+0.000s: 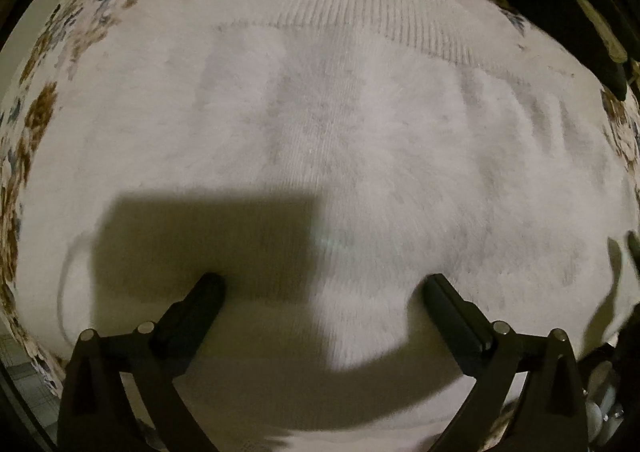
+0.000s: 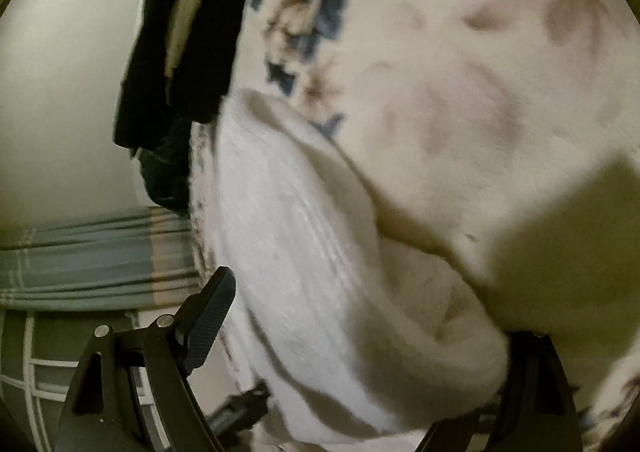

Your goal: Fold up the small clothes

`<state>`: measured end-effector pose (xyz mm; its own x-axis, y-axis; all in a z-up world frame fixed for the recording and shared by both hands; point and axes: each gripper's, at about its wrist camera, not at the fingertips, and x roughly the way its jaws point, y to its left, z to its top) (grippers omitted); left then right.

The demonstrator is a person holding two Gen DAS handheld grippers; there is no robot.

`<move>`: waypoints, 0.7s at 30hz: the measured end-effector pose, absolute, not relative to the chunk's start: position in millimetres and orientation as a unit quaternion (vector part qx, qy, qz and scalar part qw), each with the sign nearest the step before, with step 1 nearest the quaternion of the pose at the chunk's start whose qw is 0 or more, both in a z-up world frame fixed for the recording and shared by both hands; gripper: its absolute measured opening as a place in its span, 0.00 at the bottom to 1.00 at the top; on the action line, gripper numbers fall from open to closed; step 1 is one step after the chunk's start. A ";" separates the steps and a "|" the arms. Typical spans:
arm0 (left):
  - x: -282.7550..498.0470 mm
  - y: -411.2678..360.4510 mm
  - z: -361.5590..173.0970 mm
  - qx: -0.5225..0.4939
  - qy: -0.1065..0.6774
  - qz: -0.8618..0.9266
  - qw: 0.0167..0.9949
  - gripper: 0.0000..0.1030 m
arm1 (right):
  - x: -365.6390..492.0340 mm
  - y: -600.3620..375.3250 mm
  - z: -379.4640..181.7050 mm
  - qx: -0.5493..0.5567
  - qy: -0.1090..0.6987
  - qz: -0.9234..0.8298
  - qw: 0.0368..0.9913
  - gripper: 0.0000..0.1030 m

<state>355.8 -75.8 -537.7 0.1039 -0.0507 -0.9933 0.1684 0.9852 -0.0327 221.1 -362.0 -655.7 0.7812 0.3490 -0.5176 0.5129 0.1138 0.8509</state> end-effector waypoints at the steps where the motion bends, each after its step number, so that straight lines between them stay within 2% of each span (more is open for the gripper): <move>1: 361.6 -74.9 -540.8 0.037 0.667 -0.074 0.740 1.00 | 222.4 -362.0 -651.0 0.664 0.317 -0.058 0.674 0.86; 4: 383.8 -69.5 -549.9 0.017 0.671 -0.075 0.738 1.00 | 230.3 -360.6 -640.4 0.659 0.300 -0.047 0.688 0.86; 10: 387.4 -67.4 -551.8 0.023 0.659 -0.077 0.747 1.00 | 245.2 -361.5 -660.0 0.659 0.314 -0.068 0.680 0.86; 12: 380.4 -67.8 -547.3 0.021 0.661 -0.077 0.746 1.00 | 244.3 -359.7 -656.4 0.664 0.307 -0.082 0.677 0.83; 13: 380.4 -66.2 -544.3 0.017 0.660 -0.077 0.747 1.00 | 242.4 -358.8 -656.2 0.667 0.304 -0.091 0.674 0.66; 14: 374.7 -68.5 -540.0 0.015 0.660 -0.076 0.748 1.00 | 241.1 -357.2 -656.9 0.669 0.310 -0.110 0.667 0.38; 21: 358.9 -54.6 -516.6 -0.007 0.652 -0.085 0.753 1.00 | 240.0 -345.6 -621.8 0.637 0.312 -0.154 0.688 0.33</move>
